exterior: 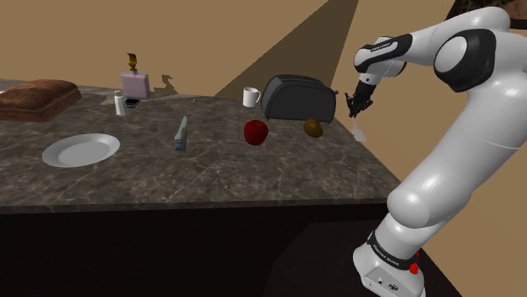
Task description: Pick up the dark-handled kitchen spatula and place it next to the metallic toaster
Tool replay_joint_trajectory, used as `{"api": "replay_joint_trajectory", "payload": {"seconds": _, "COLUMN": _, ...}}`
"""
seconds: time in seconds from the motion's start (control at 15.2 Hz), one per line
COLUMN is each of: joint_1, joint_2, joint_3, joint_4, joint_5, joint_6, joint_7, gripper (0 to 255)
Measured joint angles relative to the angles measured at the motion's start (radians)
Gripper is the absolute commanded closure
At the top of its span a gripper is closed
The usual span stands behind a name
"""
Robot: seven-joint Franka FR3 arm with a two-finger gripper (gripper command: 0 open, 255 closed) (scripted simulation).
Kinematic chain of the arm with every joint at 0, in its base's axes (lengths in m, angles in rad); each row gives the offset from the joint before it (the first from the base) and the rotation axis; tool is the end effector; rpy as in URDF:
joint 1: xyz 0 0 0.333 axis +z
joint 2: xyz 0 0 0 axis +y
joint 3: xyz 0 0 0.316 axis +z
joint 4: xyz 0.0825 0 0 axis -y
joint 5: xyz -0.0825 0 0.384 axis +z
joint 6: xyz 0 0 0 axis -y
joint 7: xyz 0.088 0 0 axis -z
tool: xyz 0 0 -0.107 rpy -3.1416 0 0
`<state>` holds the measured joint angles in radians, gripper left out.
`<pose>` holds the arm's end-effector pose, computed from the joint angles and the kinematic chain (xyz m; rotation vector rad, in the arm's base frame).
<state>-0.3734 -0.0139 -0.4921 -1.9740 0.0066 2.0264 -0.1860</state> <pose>0.3625 -0.4266 0.4788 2.9388 -1.0435 0.0971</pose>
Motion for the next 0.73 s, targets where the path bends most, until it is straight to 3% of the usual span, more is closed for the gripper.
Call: {"api": "replay_joint_trajectory", "payload": {"seconds": 0.73, "joint_1": -0.004, "joint_2": 0.045, "joint_3": -0.004, "joint_4": -0.100, "joint_5": 0.027, "joint_6": 0.140, "joint_7": -0.022, "gripper": 255}}
